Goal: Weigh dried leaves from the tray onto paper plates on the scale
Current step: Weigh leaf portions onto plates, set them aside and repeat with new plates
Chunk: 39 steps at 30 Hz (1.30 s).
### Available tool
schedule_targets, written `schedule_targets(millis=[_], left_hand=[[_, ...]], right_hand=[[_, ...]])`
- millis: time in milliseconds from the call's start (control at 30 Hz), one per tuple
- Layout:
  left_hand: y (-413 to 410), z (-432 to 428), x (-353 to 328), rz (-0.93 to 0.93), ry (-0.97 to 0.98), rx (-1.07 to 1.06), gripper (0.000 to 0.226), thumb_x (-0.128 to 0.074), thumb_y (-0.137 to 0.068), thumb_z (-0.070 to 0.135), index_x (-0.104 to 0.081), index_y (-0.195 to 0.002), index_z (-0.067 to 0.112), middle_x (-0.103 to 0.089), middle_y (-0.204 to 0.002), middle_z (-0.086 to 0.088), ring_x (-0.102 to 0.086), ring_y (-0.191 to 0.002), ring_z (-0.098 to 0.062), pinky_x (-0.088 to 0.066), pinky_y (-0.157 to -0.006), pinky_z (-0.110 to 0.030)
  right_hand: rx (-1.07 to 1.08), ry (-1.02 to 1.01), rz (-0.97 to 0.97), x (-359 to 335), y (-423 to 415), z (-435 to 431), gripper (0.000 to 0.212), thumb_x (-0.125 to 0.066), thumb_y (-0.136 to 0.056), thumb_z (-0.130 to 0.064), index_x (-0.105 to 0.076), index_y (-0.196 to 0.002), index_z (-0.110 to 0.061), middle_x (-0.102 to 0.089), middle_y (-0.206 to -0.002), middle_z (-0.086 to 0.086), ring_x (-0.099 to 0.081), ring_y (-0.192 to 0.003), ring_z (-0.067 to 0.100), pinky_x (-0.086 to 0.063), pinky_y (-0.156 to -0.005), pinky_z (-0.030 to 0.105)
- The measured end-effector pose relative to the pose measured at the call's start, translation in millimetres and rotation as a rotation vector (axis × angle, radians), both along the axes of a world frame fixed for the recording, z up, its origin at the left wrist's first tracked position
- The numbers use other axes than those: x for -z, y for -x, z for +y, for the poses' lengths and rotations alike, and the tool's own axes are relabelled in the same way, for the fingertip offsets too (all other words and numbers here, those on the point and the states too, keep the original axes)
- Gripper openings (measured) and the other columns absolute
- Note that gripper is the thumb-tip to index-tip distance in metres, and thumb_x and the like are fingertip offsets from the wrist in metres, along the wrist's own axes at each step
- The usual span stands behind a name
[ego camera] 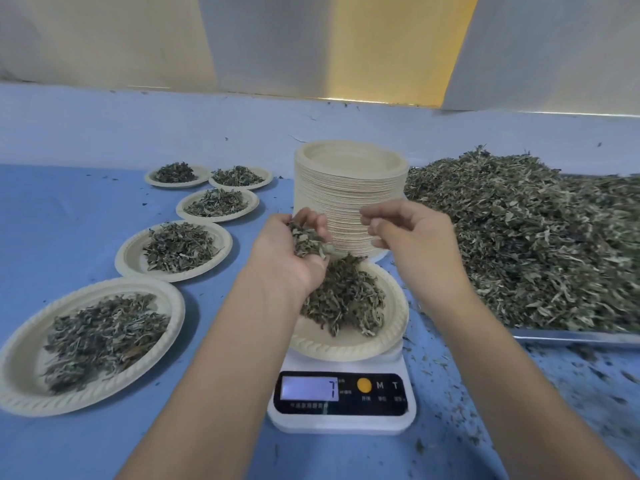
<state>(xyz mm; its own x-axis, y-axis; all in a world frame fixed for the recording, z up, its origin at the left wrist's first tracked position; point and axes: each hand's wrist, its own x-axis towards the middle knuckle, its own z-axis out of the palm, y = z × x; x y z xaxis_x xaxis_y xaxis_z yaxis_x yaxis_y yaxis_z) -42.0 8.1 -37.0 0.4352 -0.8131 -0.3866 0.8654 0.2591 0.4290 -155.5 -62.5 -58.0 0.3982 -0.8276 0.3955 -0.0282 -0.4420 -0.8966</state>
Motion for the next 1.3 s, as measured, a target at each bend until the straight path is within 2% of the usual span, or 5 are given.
schedule_targets(millis=[167,333,833,1000,1300], left_hand=[[-17,4,1,0.014,-0.011,-0.088,0.035,-0.035,-0.098,0.015,-0.05,-0.067,0.009,-0.049,-0.043,0.0,-0.037,-0.047,-0.008,-0.027,-0.043,-0.015],[-18,3,3,0.039,-0.006,-0.067,0.036,-0.033,-0.098,0.014,-0.05,-0.067,0.009,-0.048,-0.051,0.0,-0.036,-0.048,-0.008,-0.028,-0.043,-0.016],[-19,2,5,0.047,-0.004,-0.05,0.038,-0.031,-0.099,0.015,-0.05,-0.067,0.009,-0.048,-0.046,-0.001,-0.037,-0.047,-0.009,-0.03,-0.039,-0.015],[-18,1,6,0.01,-0.034,-0.023,0.037,-0.03,-0.099,0.016,-0.052,-0.069,0.011,-0.05,-0.046,0.001,-0.039,-0.048,-0.008,-0.03,-0.041,-0.016],[-20,3,5,-0.004,-0.04,-0.027,0.038,-0.029,-0.099,0.017,-0.051,-0.069,0.012,-0.049,-0.061,0.003,-0.043,-0.051,-0.009,-0.034,-0.041,-0.016]], right_hand=[[0.094,0.201,0.527,19,1,-11,0.027,-0.054,-0.094,-0.012,-0.068,-0.111,-0.026,-0.066,-0.108,-0.011,-0.061,-0.091,0.004,-0.047,-0.077,0.02],[0.013,0.281,0.674,28,-2,-13,0.039,-0.042,-0.096,-0.007,-0.057,-0.13,-0.02,-0.061,-0.128,0.003,-0.045,-0.127,0.022,-0.042,-0.1,0.039],[-0.022,0.318,0.689,26,-4,-6,0.029,-0.052,-0.089,-0.014,-0.073,-0.1,-0.031,-0.073,-0.087,-0.007,-0.062,-0.061,0.006,-0.055,-0.064,0.03],[-0.007,0.344,0.637,23,-5,-3,0.026,-0.055,-0.089,-0.02,-0.071,-0.11,-0.023,-0.071,-0.104,-0.007,-0.062,-0.096,0.01,-0.051,-0.083,0.031],[-0.214,0.251,0.527,12,-4,5,0.013,-0.071,-0.079,-0.04,-0.071,-0.092,-0.036,-0.061,-0.087,-0.013,-0.047,-0.072,-0.014,-0.035,-0.062,0.007]])
